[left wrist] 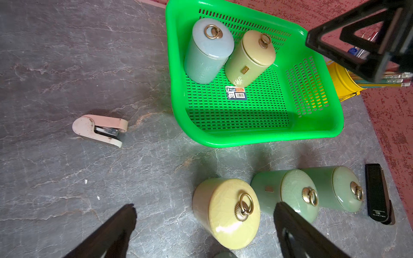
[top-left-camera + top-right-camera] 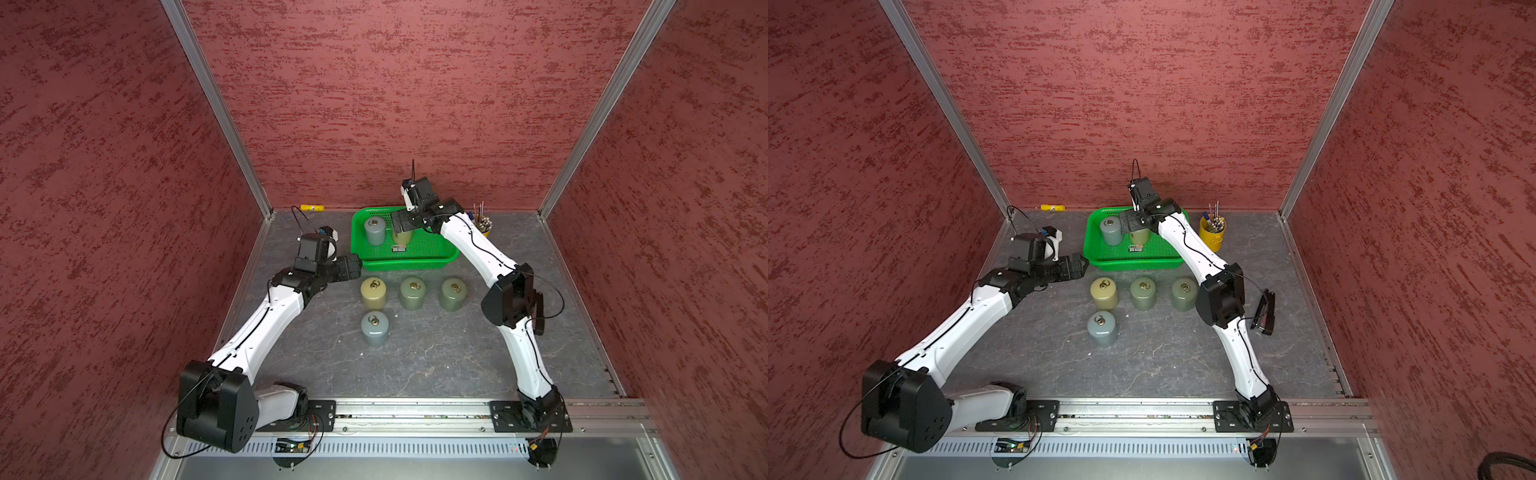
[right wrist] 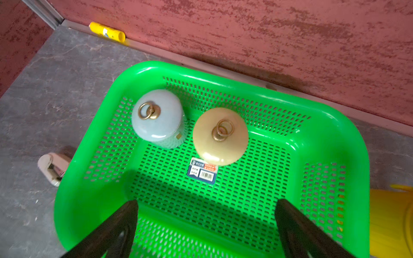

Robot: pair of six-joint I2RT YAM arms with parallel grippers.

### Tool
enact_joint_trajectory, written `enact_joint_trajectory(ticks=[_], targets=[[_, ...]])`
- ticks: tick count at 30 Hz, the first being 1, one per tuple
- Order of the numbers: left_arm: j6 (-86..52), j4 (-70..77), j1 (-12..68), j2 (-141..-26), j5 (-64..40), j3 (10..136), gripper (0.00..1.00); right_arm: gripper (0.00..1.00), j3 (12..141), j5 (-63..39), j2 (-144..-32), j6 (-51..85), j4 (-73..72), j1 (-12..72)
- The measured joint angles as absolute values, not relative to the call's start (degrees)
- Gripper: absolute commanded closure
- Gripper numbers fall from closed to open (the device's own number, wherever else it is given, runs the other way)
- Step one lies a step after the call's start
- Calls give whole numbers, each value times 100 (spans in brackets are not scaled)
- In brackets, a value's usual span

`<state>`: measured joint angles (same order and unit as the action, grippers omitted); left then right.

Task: Take the tea canister out of the basket
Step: Pick up the tea canister from the basket.

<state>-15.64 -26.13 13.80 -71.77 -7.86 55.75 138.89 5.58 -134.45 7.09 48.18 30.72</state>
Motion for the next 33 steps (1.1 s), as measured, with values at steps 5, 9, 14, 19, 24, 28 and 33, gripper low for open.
enact_joint_trajectory(ticks=[5,9,14,19,24,28,33], targets=[[-1566,-2617,1380,-7081,-781,5540,0,1,13893,528,-13797,735,4180,2969],[-1566,-2633,1380,-6993,-768,5513,0,1,13902,473,-14140,803,3778,2915],[-1562,-2729,1380,-6984,-746,5511,0,1,13902,473,-14438,819,3395,2915],[-1562,-2783,1380,-6984,-740,5511,0,1,13902,475,-14612,845,3142,2912],[-1559,-2849,1380,-6984,-740,5507,0,1,13902,517,-14737,851,3011,2899],[-1559,-2845,1378,-6976,-742,5463,0,1,13902,628,-14757,821,2978,2888],[-1559,-2849,1378,-6976,-742,5395,0,1,14051,701,-14923,805,2980,2867]])
